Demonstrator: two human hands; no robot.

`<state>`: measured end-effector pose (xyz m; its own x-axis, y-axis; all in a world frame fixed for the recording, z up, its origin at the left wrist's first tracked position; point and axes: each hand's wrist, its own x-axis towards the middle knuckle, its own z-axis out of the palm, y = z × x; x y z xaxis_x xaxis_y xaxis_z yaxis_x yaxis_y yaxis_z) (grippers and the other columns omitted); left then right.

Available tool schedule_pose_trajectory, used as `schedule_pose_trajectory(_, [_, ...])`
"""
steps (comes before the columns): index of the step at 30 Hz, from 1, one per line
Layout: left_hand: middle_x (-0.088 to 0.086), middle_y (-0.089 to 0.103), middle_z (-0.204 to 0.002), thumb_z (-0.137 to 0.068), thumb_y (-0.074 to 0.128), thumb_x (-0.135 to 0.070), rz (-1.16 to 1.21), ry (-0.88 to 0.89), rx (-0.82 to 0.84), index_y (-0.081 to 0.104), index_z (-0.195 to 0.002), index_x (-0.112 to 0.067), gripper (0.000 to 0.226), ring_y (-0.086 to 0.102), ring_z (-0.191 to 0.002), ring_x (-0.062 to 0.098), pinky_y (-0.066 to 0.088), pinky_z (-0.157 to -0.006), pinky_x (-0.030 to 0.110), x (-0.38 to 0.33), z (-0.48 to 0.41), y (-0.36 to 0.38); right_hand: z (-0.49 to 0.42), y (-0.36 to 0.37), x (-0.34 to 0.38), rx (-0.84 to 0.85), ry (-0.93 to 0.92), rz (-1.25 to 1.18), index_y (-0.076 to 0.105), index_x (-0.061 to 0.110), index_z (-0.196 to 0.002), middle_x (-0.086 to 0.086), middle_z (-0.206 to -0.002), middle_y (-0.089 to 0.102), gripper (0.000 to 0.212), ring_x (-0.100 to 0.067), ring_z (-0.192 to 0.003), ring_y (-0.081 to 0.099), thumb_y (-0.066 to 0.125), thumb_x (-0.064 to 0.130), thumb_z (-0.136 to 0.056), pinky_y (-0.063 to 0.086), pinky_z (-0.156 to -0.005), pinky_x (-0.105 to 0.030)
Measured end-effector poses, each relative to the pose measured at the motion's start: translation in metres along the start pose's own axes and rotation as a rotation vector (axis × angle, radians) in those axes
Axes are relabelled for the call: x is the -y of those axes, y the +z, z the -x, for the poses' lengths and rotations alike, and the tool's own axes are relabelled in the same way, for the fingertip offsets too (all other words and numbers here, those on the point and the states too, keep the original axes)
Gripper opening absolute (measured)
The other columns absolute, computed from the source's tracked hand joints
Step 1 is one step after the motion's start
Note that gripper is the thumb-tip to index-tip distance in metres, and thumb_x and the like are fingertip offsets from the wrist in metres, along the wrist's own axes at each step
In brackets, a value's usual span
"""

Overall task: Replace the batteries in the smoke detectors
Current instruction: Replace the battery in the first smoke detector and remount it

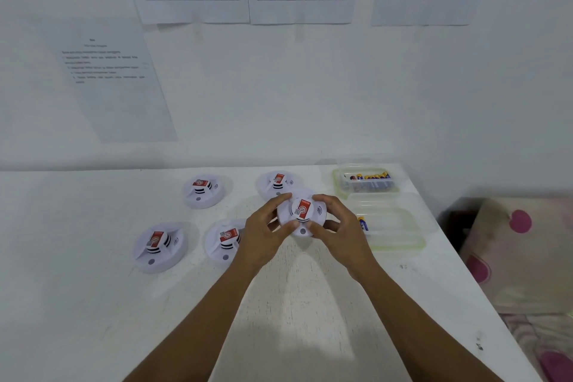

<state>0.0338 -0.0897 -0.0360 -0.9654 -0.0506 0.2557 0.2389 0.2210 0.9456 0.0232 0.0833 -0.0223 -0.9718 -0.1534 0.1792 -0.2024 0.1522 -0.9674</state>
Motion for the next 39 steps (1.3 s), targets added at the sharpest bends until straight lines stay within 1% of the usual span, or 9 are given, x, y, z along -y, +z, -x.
schedule_pose_trajectory(3, [-0.006, 0.061, -0.127, -0.086, 0.072, -0.020, -0.018, 0.015, -0.008, 0.051, -0.127, -0.034, 0.047, 0.063, -0.110, 0.010, 0.051, -0.086, 0.014, 0.0015, 0.0003, 0.0008, -0.0005, -0.0005, 0.0004, -0.016, 0.005, 0.001, 0.060, 0.027, -0.121, 0.014, -0.118, 0.062, 0.043, -0.004, -0.099, 0.066, 0.076, 0.014, -0.083, 0.057, -0.074, -0.019])
schedule_pose_trajectory(8, [-0.007, 0.061, -0.127, -0.086, 0.072, -0.020, -0.018, 0.035, -0.036, 0.052, -0.127, -0.031, 0.047, 0.063, -0.109, 0.007, 0.049, -0.085, 0.011, 0.0017, 0.0023, 0.0024, 0.0005, -0.0009, 0.0021, -0.020, 0.007, -0.020, 0.060, 0.035, -0.116, 0.020, -0.113, 0.063, 0.041, -0.009, -0.098, 0.068, 0.074, 0.014, -0.084, 0.059, -0.075, -0.023])
schedule_pose_trajectory(15, [-0.001, 0.062, -0.131, -0.085, 0.072, -0.023, -0.002, 0.028, -0.031, 0.052, -0.128, -0.031, 0.048, 0.063, -0.114, 0.012, 0.051, -0.089, 0.015, 0.0030, 0.0013, 0.0025, 0.0012, -0.0017, 0.0019, -0.016, -0.013, -0.007, 0.060, 0.030, -0.120, 0.018, -0.116, 0.063, 0.040, -0.010, -0.102, 0.067, 0.073, 0.014, -0.086, 0.059, -0.079, -0.025])
schedule_pose_trajectory(19, [-0.004, 0.062, -0.129, -0.086, 0.072, -0.022, 0.001, 0.029, -0.022, 0.052, -0.127, -0.032, 0.047, 0.063, -0.112, 0.010, 0.050, -0.088, 0.014, 0.0020, 0.0019, 0.0025, 0.0011, -0.0016, 0.0008, -0.019, -0.021, 0.017, 0.059, 0.031, -0.120, 0.019, -0.117, 0.062, 0.040, -0.009, -0.103, 0.066, 0.073, 0.016, -0.086, 0.058, -0.080, -0.023])
schedule_pose_trajectory(24, [-0.004, 0.064, -0.125, -0.085, 0.073, -0.022, 0.003, 0.018, -0.028, 0.054, -0.124, -0.033, 0.045, 0.064, -0.108, 0.008, 0.052, -0.087, 0.016, 0.0025, 0.0025, 0.0012, 0.0032, -0.0006, 0.0013, -0.021, -0.024, 0.014, 0.058, 0.037, -0.117, 0.022, -0.115, 0.061, 0.041, -0.002, -0.100, 0.066, 0.073, 0.014, -0.086, 0.056, -0.076, -0.017])
schedule_pose_trajectory(28, [-0.009, 0.064, -0.122, -0.085, 0.073, -0.023, -0.020, 0.025, -0.031, 0.052, -0.128, -0.031, 0.048, 0.065, -0.105, 0.002, 0.052, -0.083, 0.014, 0.0027, 0.0022, 0.0011, 0.0031, -0.0016, 0.0003, -0.008, -0.026, 0.015, 0.060, 0.029, -0.121, 0.020, -0.117, 0.062, 0.040, -0.005, -0.102, 0.066, 0.072, 0.012, -0.087, 0.058, -0.079, -0.022])
schedule_pose_trajectory(30, [-0.013, 0.063, -0.121, -0.084, 0.073, -0.025, -0.026, 0.031, -0.037, 0.051, -0.127, -0.033, 0.049, 0.064, -0.104, -0.003, 0.051, -0.081, 0.012, 0.0028, 0.0025, 0.0009, 0.0028, -0.0017, -0.0001, -0.005, -0.018, 0.011, 0.060, 0.028, -0.122, 0.017, -0.118, 0.063, 0.040, -0.006, -0.103, 0.066, 0.072, 0.012, -0.087, 0.058, -0.080, -0.022])
schedule_pose_trajectory(35, [-0.009, 0.061, -0.126, -0.082, 0.074, -0.029, -0.023, 0.022, -0.060, 0.051, -0.122, -0.042, 0.048, 0.062, -0.110, 0.006, 0.049, -0.083, 0.010, 0.0037, 0.0034, -0.0003, 0.0037, -0.0003, -0.0014, -0.012, -0.028, 0.029, 0.060, 0.024, -0.123, 0.011, -0.120, 0.064, 0.040, -0.001, -0.104, 0.064, 0.070, 0.010, -0.088, 0.058, -0.082, -0.024])
schedule_pose_trajectory(39, [-0.012, 0.059, -0.124, -0.082, 0.074, -0.036, -0.127, 0.026, -0.086, 0.047, -0.117, -0.054, 0.048, 0.061, -0.107, 0.007, 0.047, -0.084, 0.008, 0.0078, 0.0016, -0.0021, 0.0046, 0.0000, -0.0015, -0.015, -0.015, 0.035, 0.060, 0.025, -0.123, 0.016, -0.118, 0.063, 0.040, 0.001, -0.102, 0.065, 0.070, 0.012, -0.087, 0.059, -0.082, -0.026])
